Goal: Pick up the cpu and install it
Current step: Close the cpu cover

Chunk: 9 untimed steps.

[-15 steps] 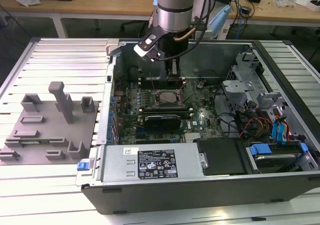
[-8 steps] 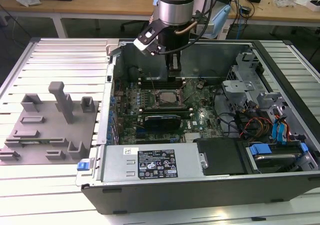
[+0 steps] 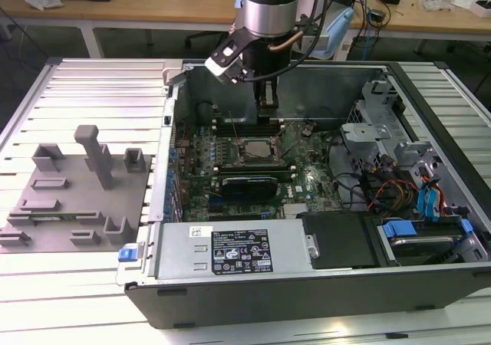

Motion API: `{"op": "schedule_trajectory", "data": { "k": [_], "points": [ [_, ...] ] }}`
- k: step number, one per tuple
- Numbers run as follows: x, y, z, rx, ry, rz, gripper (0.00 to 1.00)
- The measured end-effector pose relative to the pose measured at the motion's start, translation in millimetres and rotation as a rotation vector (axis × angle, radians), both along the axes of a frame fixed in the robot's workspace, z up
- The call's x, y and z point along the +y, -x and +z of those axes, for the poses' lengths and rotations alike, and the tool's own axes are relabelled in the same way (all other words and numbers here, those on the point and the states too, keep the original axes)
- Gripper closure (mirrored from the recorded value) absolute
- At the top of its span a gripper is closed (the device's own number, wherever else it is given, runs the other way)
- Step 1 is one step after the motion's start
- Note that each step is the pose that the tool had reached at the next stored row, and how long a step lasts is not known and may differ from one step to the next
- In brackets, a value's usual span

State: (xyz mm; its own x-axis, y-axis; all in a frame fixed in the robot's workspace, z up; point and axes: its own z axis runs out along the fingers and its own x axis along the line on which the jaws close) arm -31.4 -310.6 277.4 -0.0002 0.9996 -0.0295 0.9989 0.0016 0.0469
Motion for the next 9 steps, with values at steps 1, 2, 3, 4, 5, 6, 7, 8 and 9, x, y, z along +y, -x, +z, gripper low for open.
{"op": "schedule_trajectory", "data": {
  "k": [1, 2, 3, 4, 5, 6, 7, 8, 9],
  "points": [
    [0.0, 0.0, 0.0, 0.0, 0.0, 0.0, 0.89],
    [0.0, 0.0, 0.1, 0.0, 0.0, 0.0, 0.89],
    [0.0, 0.0, 0.1, 0.0, 0.0, 0.0, 0.89],
    [0.0, 0.0, 0.2, 0.0, 0.0, 0.0, 0.89],
    [0.0, 0.0, 0.2, 0.0, 0.0, 0.0, 0.89],
    [0.0, 0.0, 0.3, 0.0, 0.0, 0.0, 0.89],
    [0.0, 0.0, 0.3, 0.0, 0.0, 0.0, 0.89],
    [0.0, -0.4, 0.3, 0.0001, 0.0001, 0.0, 0.89],
    [0.0, -1.2, 0.4, 0.0001, 0.0002, 0.0, 0.89]
  ]
}}
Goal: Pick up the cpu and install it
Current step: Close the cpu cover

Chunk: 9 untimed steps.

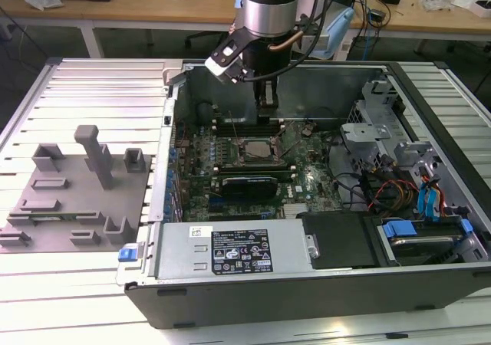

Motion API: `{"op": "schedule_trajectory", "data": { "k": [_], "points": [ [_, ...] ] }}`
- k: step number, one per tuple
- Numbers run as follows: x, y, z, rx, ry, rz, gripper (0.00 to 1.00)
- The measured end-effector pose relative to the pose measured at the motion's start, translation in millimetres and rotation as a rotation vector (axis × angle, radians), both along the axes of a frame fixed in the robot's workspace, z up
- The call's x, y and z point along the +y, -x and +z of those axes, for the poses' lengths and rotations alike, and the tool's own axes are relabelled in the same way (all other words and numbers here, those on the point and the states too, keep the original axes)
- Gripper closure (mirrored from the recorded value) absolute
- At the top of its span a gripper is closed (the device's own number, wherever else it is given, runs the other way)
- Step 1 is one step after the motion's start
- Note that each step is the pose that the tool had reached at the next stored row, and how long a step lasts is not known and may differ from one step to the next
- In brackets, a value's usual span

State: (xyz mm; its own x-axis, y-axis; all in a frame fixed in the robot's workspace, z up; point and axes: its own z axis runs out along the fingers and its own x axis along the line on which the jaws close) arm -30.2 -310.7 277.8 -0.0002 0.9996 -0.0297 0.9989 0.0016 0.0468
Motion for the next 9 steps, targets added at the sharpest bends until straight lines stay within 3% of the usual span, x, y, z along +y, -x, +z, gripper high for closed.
{"op": "schedule_trajectory", "data": {
  "k": [9],
  "points": [
    [0.0, -13.5, -0.1, -0.0001, -0.0002, 0.0, 0.89]
  ]
}}
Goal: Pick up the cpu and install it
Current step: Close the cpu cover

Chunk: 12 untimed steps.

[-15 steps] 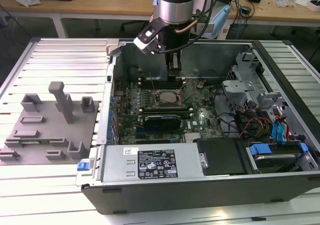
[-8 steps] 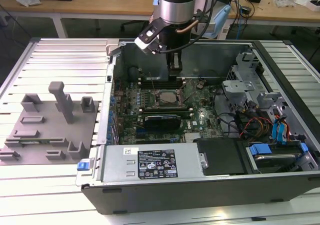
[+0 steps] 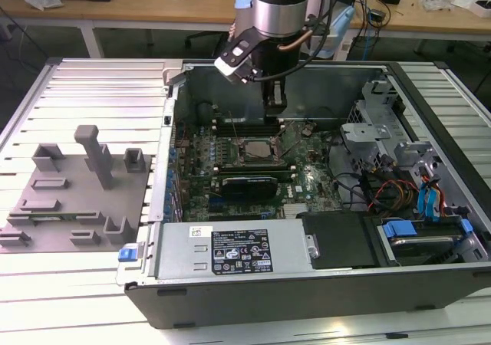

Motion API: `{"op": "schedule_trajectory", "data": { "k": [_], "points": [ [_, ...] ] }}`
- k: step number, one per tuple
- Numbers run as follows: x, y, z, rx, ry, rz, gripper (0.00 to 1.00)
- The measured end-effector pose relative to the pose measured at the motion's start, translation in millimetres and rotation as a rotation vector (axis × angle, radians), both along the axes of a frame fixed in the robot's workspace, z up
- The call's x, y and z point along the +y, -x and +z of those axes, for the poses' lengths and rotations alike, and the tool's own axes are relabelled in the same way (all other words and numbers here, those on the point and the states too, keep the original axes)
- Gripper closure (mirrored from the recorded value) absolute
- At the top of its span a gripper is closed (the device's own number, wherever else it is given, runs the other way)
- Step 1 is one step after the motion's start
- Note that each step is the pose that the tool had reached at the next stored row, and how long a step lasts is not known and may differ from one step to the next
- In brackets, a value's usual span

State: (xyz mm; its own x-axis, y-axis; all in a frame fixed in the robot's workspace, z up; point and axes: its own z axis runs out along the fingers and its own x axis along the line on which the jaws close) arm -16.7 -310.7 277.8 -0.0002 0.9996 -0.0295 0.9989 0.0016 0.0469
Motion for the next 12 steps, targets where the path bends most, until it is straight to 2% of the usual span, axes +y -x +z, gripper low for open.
{"op": "schedule_trajectory", "data": {
  "k": [12],
  "points": [
    [0.0, -14.4, 0.0, 0.0, 0.0, 0.0, 0.89]
  ]
}}
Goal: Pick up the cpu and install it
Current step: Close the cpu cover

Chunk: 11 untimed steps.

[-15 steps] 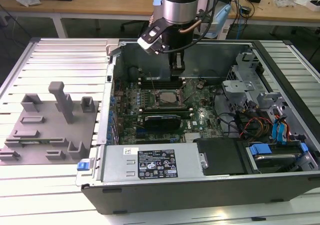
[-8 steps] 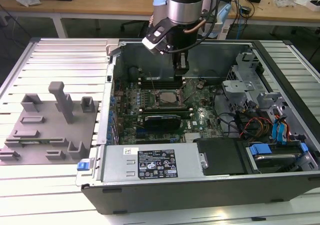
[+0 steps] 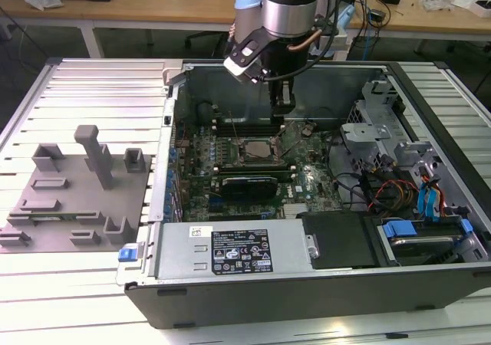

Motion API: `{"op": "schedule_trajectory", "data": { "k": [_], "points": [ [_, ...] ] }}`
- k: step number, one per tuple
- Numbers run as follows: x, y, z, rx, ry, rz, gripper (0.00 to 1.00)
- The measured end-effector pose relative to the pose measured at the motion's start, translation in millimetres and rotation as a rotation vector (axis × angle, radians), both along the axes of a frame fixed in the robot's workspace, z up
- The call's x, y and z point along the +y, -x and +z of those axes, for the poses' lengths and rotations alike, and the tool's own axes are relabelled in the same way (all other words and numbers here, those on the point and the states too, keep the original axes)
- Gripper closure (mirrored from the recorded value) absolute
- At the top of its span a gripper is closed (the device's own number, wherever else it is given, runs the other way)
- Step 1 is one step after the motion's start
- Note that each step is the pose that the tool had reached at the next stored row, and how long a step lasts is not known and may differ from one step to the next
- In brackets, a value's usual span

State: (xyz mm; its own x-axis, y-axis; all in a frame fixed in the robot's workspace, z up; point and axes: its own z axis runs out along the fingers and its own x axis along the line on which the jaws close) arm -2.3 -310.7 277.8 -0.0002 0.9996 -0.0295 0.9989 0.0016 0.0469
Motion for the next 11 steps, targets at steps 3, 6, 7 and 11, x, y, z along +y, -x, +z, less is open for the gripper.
{"op": "schedule_trajectory", "data": {
  "k": [3, 6, 7, 11],
  "points": [
    [0.0, -4.8, 0.0, 0.0, 0.0001, 0.0, 0.89],
    [0.0, -8.2, 0.0, 0.0001, 0.0001, 0.0, 0.89],
    [0.0, -8.9, 0.0, 0.0001, 0.0001, 0.0, 0.89],
    [0.0, -14.6, 0.0, 0.0, 0.0001, 0.0, 0.89]
  ]
}}
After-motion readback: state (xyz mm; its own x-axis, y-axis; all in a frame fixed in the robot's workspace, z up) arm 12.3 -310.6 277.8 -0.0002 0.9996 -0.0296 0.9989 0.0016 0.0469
